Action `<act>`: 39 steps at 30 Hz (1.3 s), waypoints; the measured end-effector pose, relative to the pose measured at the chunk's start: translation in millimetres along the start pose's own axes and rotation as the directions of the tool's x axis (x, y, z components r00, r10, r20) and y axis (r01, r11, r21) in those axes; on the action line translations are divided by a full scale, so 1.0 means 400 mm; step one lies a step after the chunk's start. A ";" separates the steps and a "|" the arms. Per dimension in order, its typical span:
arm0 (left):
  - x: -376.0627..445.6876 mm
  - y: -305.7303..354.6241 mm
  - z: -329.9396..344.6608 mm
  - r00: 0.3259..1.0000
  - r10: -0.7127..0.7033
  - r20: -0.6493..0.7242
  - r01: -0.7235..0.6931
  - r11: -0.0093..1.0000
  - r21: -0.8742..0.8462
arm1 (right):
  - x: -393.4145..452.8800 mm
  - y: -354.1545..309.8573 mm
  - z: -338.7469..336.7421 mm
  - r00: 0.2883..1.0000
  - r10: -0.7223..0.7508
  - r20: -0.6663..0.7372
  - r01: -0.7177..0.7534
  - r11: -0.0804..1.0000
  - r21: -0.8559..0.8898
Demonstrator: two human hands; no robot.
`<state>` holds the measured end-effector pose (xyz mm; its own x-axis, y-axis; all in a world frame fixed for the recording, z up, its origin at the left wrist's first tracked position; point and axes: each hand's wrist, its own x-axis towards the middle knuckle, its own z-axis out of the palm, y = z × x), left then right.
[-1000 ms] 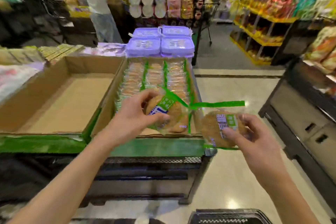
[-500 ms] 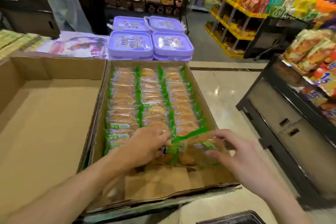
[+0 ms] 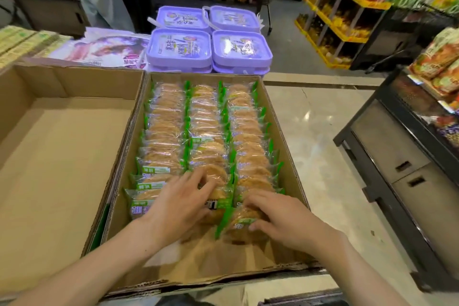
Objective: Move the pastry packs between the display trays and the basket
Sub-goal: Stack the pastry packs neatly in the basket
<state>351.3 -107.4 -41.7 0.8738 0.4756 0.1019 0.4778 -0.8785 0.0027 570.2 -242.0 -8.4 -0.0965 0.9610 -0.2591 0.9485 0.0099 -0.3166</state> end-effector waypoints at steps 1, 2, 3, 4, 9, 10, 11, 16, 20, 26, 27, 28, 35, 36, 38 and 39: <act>0.000 0.008 0.002 1.000 -0.014 -0.028 0.015 0.999 0.041 | -0.004 0.008 -0.004 1.000 -0.005 0.014 0.005 0.999 -0.036; 0.001 0.016 0.005 0.999 -0.019 -0.039 0.022 0.997 0.076 | -0.010 0.017 -0.006 1.000 -0.011 0.028 0.013 0.998 -0.062; 0.002 0.023 0.011 0.999 -0.017 -0.046 0.021 0.995 0.099 | -0.018 0.023 -0.008 0.999 -0.013 0.041 0.017 0.996 -0.083; 0.004 0.029 0.015 0.999 -0.015 -0.047 0.020 0.994 0.109 | -0.025 0.028 -0.010 0.999 -0.014 0.050 0.019 0.995 -0.102; 0.000 0.047 0.021 0.997 -0.069 -0.029 0.072 0.994 0.080 | -0.031 0.010 -0.018 1.000 -0.001 0.029 0.005 0.991 -0.132; -0.002 0.048 0.019 0.996 -0.091 -0.022 0.092 0.994 0.064 | -0.028 -0.002 -0.014 1.000 -0.008 0.020 0.010 0.992 -0.129; -0.004 0.045 0.016 0.995 -0.102 -0.017 0.103 0.993 0.050 | -0.025 -0.016 -0.008 1.000 -0.022 0.019 0.024 0.992 -0.121; -0.059 0.000 -0.043 0.966 -0.200 -0.164 0.198 0.980 -0.029 | 0.020 -0.102 0.032 0.986 -0.163 -0.021 0.157 0.972 -0.175; -0.162 -0.017 -0.076 0.877 -0.423 -0.227 0.407 0.906 -0.113 | 0.089 -0.149 0.058 0.964 -0.242 -0.106 0.200 0.930 -0.308; -0.318 0.038 -0.078 0.818 -0.542 -0.195 0.503 0.837 -0.217 | 0.107 -0.147 0.092 0.952 -0.252 -0.172 0.186 0.926 -0.328; -0.339 0.047 -0.077 0.810 -0.554 -0.192 0.509 0.827 -0.241 | 0.104 -0.146 0.095 0.955 -0.239 -0.177 0.174 0.932 -0.319; -0.360 0.055 -0.076 0.804 -0.562 -0.195 0.511 0.820 -0.258 | 0.100 -0.147 0.098 0.958 -0.222 -0.183 0.159 0.939 -0.306; -0.514 0.068 -0.097 0.729 -0.630 -0.266 0.550 0.771 -0.321 | 0.065 -0.232 0.058 0.906 -0.212 -0.367 0.141 0.967 -0.210; -0.550 0.060 -0.103 0.708 -0.650 -0.277 0.564 0.756 -0.332 | 0.065 -0.270 0.056 0.885 -0.239 -0.401 0.171 0.965 -0.197; -0.635 0.040 -0.112 0.656 -0.694 -0.296 0.598 0.718 -0.356 | 0.067 -0.373 0.064 0.833 -0.313 -0.457 0.262 0.949 -0.174; -0.688 0.028 -0.116 0.627 -0.716 -0.307 0.619 0.697 -0.361 | 0.067 -0.438 0.075 0.808 -0.355 -0.470 0.319 0.935 -0.156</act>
<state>111.9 -250.2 -23.6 0.1784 0.9129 0.3672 0.8412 -0.3351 0.4244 392.2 -226.2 12.7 -0.2727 0.9032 0.3314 0.9028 0.3593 -0.2364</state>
